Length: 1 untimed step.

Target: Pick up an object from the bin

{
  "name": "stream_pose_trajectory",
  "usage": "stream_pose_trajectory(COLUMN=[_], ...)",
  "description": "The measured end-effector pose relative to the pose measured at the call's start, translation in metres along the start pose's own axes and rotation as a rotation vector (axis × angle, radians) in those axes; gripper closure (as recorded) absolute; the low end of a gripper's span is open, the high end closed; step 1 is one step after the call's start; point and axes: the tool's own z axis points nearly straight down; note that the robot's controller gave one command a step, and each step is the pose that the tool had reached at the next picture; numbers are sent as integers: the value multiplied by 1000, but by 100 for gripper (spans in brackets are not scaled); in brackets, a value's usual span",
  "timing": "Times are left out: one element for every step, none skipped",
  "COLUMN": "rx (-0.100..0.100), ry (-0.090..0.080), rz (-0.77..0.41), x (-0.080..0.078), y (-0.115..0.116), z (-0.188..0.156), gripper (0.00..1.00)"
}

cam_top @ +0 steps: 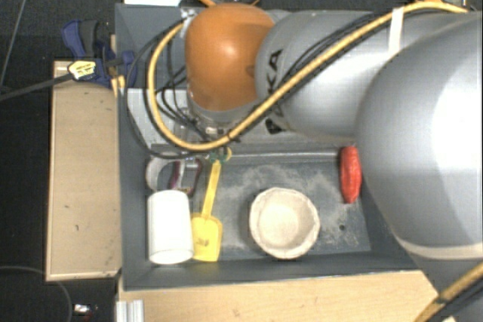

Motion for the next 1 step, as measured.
stream_pose_trajectory(rx=[0], ry=[0], rz=[1], x=[0], y=[0], z=[0], gripper=[0])
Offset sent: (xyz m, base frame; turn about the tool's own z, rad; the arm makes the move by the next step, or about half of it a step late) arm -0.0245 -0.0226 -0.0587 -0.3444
